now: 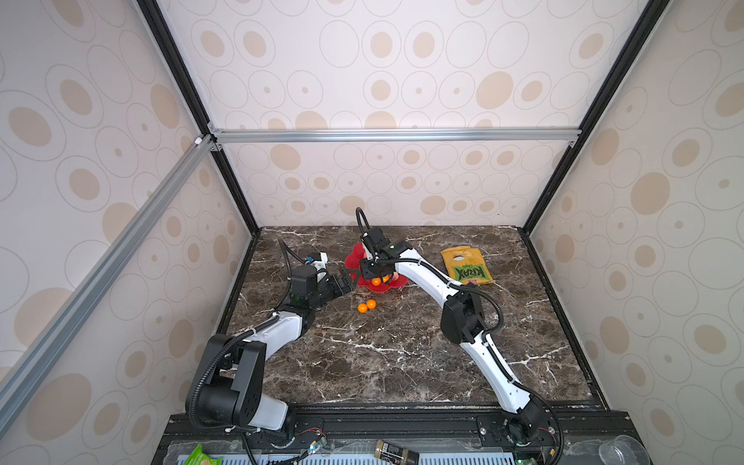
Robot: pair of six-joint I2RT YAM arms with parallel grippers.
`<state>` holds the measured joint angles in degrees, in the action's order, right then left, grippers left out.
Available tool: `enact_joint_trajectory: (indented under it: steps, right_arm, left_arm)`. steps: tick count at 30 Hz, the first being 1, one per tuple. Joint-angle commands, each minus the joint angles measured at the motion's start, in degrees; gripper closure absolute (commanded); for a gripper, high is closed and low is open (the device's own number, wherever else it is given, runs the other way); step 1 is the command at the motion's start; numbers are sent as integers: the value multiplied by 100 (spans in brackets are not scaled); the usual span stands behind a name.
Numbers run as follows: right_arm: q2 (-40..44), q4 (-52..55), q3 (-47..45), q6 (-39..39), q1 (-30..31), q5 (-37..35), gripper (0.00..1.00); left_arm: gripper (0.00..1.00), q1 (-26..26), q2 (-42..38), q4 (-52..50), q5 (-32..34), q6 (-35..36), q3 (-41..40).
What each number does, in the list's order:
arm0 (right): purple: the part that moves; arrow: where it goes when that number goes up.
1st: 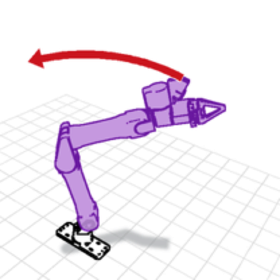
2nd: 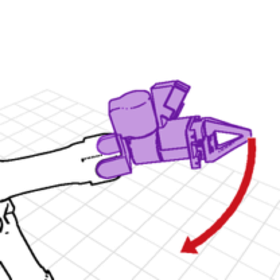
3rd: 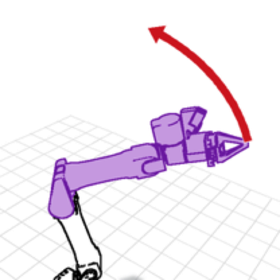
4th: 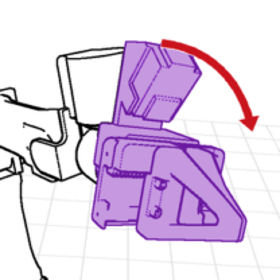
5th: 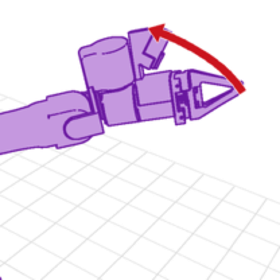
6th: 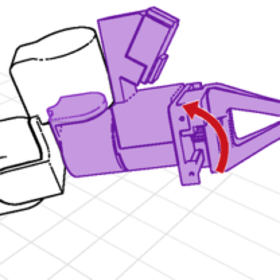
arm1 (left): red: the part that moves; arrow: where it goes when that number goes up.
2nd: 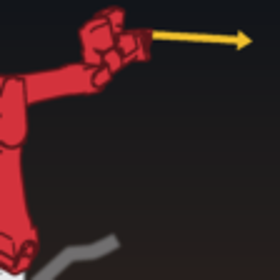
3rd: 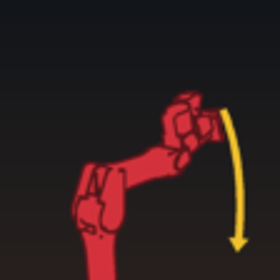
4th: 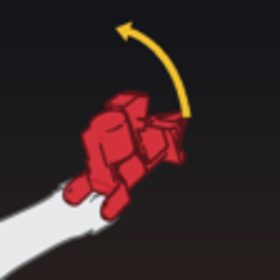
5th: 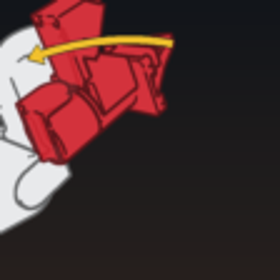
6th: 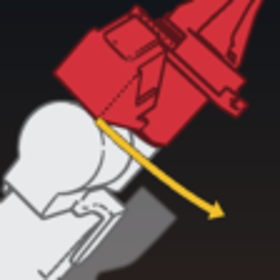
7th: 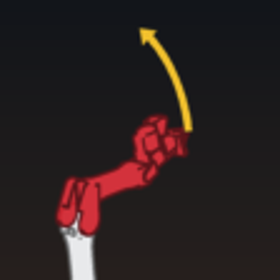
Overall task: Arrange fruit in a fruit bowl
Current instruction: Place the fruit in the fruit bowl.
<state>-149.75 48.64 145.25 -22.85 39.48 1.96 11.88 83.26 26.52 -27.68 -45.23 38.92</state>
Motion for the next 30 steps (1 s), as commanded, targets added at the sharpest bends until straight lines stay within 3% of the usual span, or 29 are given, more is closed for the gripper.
enact_joint_trajectory:
  steps: [1, 30]
  right_arm:
    - [-202, 206, 198, 50, -44, 68, 66]
    - [-459, 201, 311, 53, -124, 200, 57]
  left_arm:
    - [2, -61, 40, 176, -78, 6, 74]
    - [2, -72, 27, 49, -46, 77, 72]
